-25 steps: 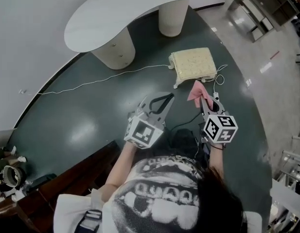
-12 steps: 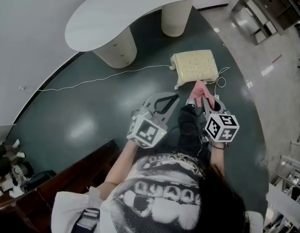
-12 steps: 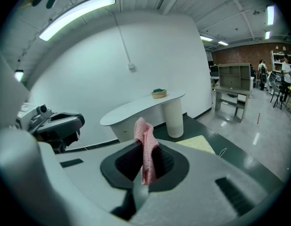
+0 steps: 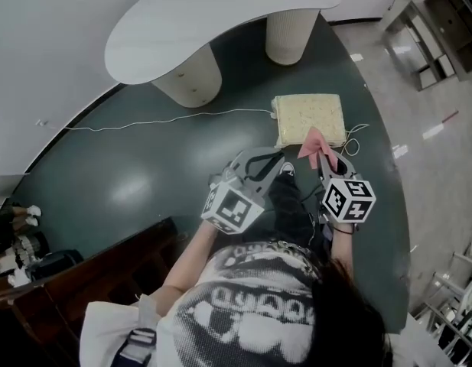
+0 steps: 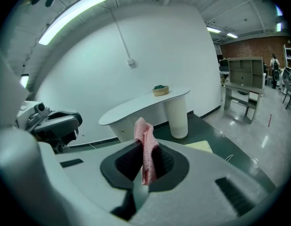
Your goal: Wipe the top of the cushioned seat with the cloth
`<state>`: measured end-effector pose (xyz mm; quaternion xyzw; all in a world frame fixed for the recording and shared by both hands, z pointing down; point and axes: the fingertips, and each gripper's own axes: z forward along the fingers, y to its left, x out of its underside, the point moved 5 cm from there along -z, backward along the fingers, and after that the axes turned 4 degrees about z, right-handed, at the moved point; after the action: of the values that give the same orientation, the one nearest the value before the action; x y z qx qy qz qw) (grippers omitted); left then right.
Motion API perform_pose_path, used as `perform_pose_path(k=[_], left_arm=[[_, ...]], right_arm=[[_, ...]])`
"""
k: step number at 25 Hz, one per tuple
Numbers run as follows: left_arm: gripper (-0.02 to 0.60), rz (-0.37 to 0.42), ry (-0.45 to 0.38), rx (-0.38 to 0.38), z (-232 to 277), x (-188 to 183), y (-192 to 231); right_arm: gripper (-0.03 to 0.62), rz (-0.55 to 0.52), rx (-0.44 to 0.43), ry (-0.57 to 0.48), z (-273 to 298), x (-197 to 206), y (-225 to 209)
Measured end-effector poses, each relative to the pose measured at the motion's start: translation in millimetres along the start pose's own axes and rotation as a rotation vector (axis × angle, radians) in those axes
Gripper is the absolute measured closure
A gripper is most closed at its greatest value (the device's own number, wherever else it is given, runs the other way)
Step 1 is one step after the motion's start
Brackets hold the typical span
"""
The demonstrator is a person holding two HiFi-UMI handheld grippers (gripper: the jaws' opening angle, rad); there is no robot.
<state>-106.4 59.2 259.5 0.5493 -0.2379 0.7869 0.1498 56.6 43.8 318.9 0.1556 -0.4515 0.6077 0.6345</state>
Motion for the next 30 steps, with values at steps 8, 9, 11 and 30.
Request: perform_pose_path(k=[8,9,11,30], left_arm=[[0.575,0.023,0.054,-0.044,88.2,-17.6,14.5],[0.575,0.021,0.062,-0.048,95.9,-19.5,17.7],[0.575,0.013,0.080,-0.059,109.0,-20.7,26.4],[0.575,0.033,0.211,-0.127,219.7,94.8,98.8]], right_arm=[[0.585,-0.024,-0.075,0.078,42.1,-34.2,-79.7],[0.585,-0.029,-0.086,0.093,48.6,-35.4,-86.9],[0.583,-0.044,-0.106,0.124,63.9,-37.4,-99.4],[0.585,-0.192,-0.214,0.375,262.4,1.5,-188.5]])
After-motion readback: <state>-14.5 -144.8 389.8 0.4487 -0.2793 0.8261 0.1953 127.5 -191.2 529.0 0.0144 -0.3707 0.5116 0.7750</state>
